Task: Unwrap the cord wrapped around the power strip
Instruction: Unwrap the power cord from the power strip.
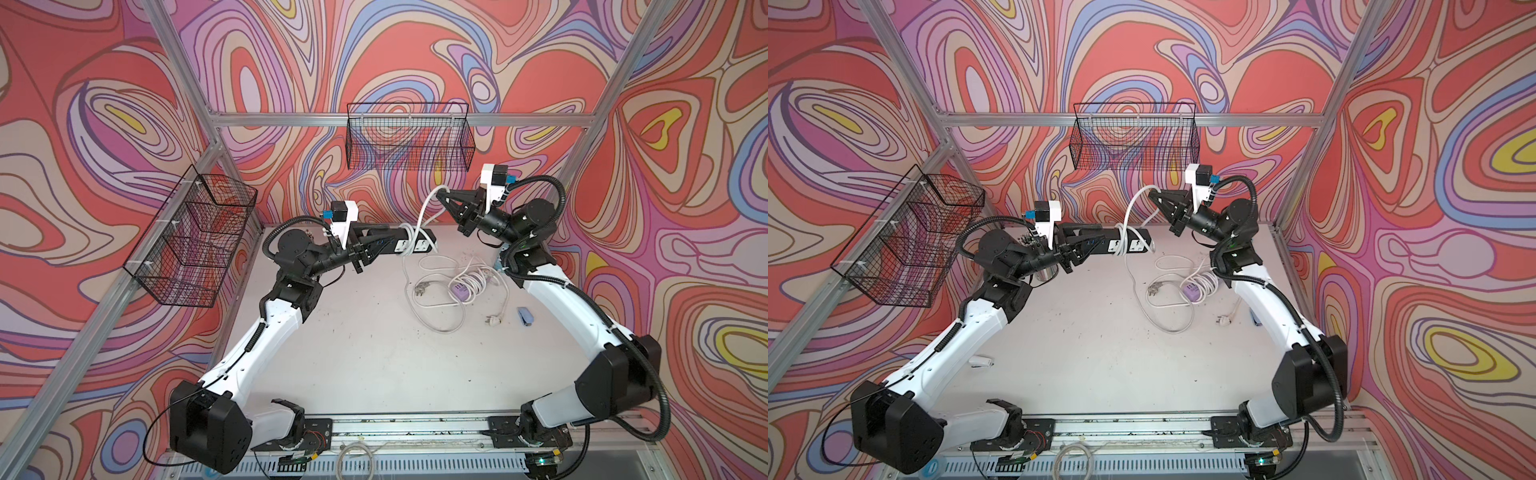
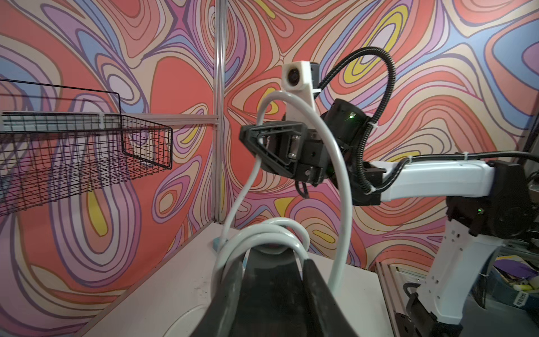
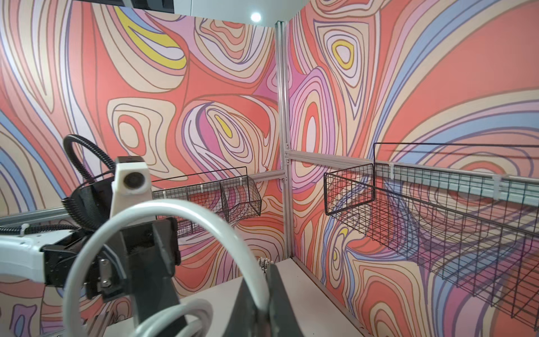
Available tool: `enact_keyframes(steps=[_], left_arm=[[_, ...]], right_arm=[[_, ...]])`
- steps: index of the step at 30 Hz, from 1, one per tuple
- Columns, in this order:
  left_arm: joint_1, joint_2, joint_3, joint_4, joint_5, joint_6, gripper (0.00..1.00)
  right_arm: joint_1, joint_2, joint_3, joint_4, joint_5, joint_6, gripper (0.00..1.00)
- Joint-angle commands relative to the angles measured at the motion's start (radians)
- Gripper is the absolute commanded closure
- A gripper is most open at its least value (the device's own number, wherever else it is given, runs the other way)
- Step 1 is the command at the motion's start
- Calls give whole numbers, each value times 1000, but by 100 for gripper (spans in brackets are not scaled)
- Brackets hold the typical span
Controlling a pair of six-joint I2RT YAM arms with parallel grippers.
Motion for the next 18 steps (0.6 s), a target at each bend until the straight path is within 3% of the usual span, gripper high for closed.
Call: enact_keyframes(steps=[1,9,18], left_arm=[[4,-12,-14,11,-121,106,100],[8,38,48,110,-256,166,100],[11,114,163,223,-260,94,100]], right_arm=[[-4,-57,-40,-128,-42,-48,100],[-3,-96,-235,-155,-77,-14,100],[39,7,-331,-94,-97,15,100]])
